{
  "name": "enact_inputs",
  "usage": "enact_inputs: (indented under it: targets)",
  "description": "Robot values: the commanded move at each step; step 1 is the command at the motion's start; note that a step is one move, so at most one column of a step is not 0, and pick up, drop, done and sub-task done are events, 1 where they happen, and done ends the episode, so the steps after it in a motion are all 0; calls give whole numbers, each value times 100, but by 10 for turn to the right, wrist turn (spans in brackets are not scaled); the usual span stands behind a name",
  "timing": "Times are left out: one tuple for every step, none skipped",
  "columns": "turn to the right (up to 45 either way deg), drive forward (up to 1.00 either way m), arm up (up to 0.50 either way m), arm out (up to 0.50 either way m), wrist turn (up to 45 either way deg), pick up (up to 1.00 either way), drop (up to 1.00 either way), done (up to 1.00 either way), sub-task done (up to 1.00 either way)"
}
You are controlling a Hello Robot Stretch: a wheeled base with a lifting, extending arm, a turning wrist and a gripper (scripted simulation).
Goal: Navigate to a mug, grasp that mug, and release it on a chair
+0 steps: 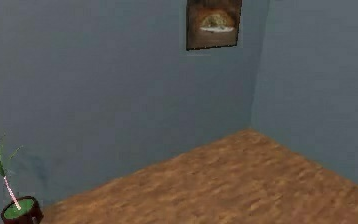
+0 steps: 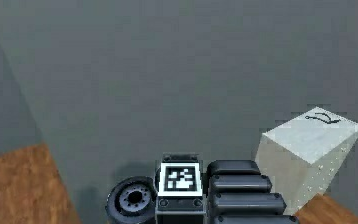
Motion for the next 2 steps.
enact_inputs:
  targets:
    - [0, 25, 0, 0, 0, 0, 0, 0, 0]
    - [120, 0, 0, 0, 0, 0, 0, 0, 0]
